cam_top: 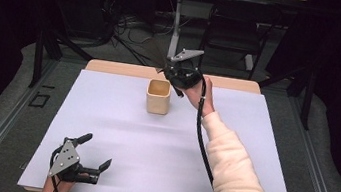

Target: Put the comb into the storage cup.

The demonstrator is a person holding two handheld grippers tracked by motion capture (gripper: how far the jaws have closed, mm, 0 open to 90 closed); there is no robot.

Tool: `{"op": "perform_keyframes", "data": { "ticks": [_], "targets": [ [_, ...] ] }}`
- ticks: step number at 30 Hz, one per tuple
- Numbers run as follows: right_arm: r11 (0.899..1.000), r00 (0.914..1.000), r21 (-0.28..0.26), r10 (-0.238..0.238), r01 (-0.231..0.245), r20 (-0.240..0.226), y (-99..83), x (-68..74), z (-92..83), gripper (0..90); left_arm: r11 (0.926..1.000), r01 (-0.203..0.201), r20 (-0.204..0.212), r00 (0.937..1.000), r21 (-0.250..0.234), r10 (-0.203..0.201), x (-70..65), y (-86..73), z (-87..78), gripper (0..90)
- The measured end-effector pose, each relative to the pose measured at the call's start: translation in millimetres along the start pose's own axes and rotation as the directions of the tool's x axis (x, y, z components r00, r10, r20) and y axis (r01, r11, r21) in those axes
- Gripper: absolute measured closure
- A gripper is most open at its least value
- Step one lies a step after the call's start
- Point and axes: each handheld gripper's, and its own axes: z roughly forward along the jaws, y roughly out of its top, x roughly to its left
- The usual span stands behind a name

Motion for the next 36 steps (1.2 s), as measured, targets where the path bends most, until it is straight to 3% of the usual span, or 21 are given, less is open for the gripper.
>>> {"op": "perform_keyframes", "data": {
  "ticks": [36],
  "targets": [
    [0.998, 0.9996, -0.061, 0.026, -0.025, 0.014, 9.4, 0.2, 13.1, 72.1, 1.0000, 0.003, -0.002, 1.0000, -0.004, -0.003, 0.2, 0.0, -0.6, 0.2]
  ]
}}
